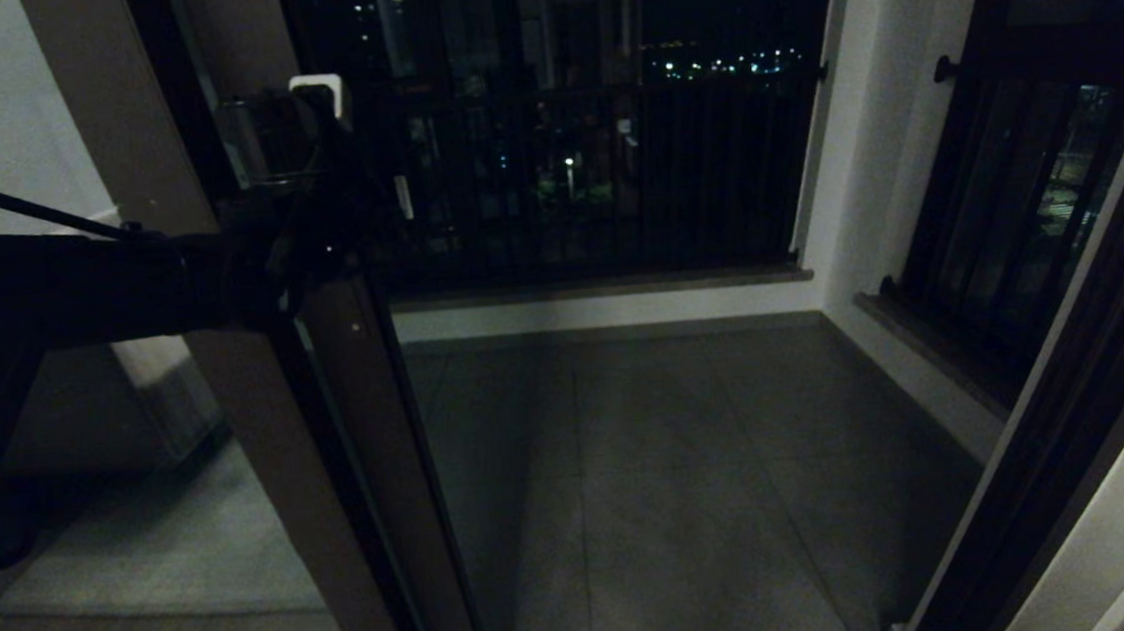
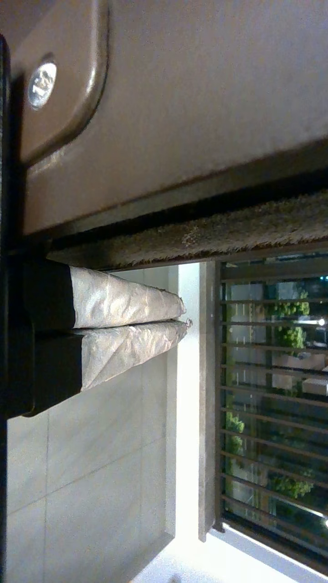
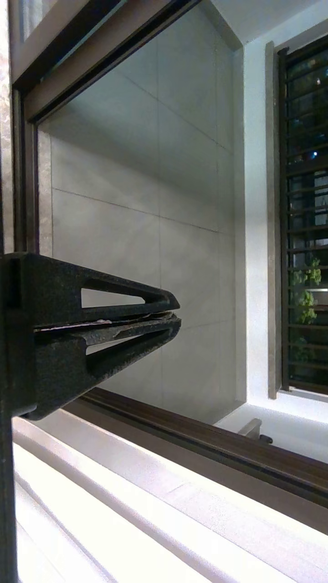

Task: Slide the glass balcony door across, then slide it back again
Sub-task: Open the slid door

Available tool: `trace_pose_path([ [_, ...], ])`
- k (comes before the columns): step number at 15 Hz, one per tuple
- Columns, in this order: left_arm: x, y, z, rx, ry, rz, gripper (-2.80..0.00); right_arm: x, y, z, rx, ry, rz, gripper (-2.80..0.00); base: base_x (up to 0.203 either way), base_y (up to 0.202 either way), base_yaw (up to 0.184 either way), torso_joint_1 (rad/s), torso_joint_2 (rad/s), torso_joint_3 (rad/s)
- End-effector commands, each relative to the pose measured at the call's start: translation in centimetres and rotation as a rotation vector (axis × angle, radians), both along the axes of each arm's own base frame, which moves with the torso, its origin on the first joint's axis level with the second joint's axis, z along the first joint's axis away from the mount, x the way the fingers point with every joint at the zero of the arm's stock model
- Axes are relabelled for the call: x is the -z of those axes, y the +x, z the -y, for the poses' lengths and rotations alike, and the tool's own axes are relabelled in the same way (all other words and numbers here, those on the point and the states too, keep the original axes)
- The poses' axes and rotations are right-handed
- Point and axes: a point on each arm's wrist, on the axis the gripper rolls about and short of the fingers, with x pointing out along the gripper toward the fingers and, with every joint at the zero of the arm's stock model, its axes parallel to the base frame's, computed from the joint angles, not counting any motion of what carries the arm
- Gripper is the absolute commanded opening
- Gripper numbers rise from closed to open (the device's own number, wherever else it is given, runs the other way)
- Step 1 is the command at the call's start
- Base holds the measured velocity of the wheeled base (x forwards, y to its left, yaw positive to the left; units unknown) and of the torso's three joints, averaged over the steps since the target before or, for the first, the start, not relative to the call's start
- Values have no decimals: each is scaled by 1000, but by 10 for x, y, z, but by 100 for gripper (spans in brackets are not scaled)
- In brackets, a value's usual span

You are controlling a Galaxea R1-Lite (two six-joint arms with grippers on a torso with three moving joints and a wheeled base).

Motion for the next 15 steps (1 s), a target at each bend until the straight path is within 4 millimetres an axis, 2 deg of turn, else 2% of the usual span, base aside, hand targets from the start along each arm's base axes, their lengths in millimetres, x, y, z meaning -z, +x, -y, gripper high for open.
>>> trace_pose_path([
  [1, -1, 0, -2, -3, -1, 4, -280, 0, 0, 0, -1, -1, -1, -280, 0, 0, 0, 0, 0, 0],
  [15, 1, -2, -10, -9, -1, 13, -280, 0, 0, 0, -1, -1, -1, -280, 0, 0, 0, 0, 0, 0],
])
